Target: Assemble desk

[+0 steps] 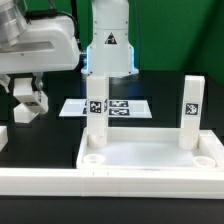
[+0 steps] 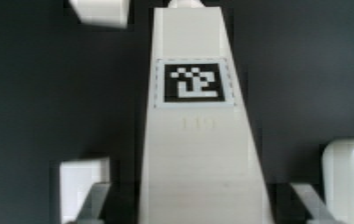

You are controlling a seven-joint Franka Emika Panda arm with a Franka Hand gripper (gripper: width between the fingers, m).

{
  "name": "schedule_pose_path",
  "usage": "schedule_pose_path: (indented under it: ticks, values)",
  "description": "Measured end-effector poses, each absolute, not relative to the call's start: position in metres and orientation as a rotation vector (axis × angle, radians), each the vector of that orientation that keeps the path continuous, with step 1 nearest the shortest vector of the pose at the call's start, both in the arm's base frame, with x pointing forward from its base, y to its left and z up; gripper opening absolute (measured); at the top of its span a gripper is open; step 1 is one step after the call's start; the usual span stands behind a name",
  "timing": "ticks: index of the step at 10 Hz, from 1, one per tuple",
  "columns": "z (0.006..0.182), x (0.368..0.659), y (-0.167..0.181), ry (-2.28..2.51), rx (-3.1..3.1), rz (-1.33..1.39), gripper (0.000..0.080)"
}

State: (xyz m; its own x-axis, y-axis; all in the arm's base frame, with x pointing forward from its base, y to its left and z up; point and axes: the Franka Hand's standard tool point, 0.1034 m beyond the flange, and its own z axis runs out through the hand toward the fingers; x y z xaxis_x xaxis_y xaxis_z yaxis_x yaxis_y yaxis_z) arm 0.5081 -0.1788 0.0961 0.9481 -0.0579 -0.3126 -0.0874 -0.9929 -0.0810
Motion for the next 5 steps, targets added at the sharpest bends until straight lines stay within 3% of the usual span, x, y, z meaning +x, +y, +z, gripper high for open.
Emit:
schedule_pose_path:
  ticks: [2, 4, 5]
  values:
    - [0.099, 0.512, -0.182, 0.116, -3.054, 0.343, 0.029]
    - [0.126, 0.535, -0.175, 0.092, -3.085, 0.193, 0.029]
    - [0.131, 0.542, -0.173, 0.132, -3.092, 0.081, 0.029]
